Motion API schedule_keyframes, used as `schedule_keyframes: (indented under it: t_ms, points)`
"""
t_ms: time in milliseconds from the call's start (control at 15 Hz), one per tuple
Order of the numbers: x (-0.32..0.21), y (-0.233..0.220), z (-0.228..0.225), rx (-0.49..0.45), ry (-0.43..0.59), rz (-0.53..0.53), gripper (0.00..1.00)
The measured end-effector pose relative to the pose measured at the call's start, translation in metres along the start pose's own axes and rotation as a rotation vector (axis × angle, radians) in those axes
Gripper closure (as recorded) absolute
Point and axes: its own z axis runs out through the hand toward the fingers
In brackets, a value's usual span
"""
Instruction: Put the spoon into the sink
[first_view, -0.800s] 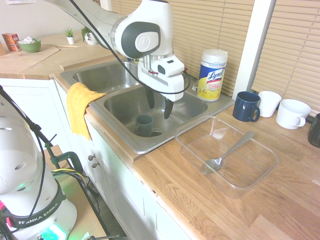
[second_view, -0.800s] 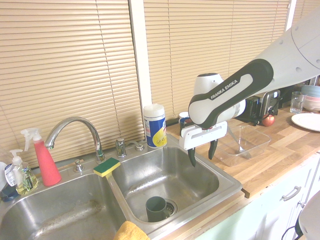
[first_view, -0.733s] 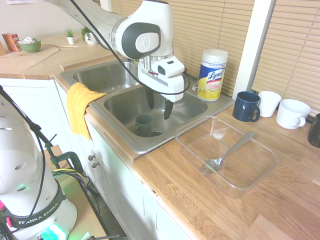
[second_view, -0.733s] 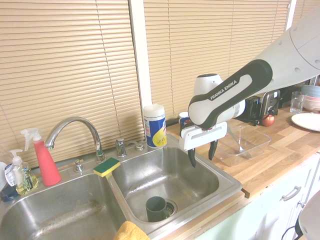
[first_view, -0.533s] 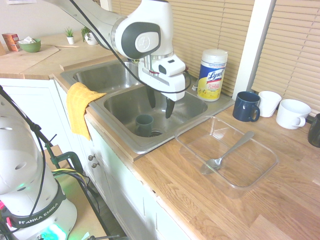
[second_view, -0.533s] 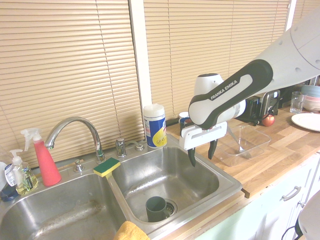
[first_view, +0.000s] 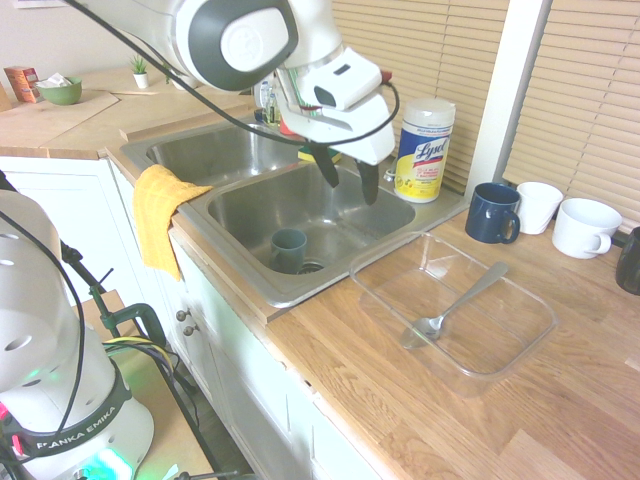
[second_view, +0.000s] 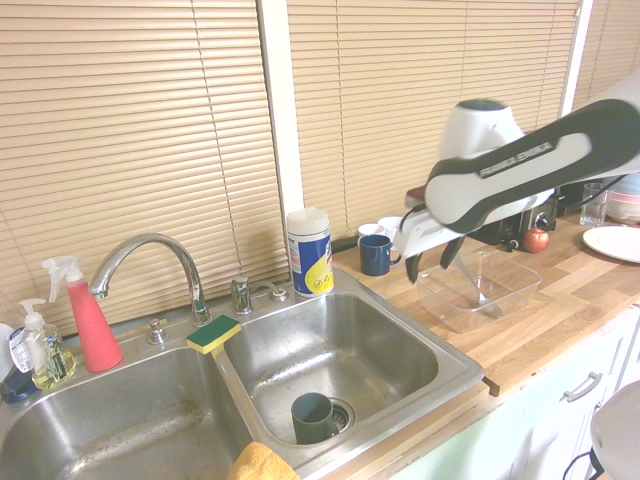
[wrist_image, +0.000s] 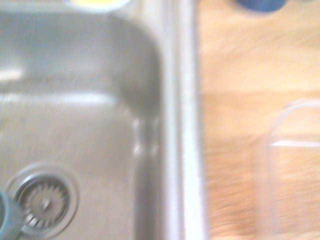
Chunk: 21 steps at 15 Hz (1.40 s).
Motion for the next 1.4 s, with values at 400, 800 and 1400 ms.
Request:
schedule_keyframes:
  t_ms: [400,800,1400]
  points:
    - [0.048,0.062,0.0,0.022,0.014,0.105,0.0]
    - [0.083,0.091,0.054,-0.01,0.005,0.174,0.0]
    - [0.125,0.106,0.139,-0.064,-0.04,0.245,1.0]
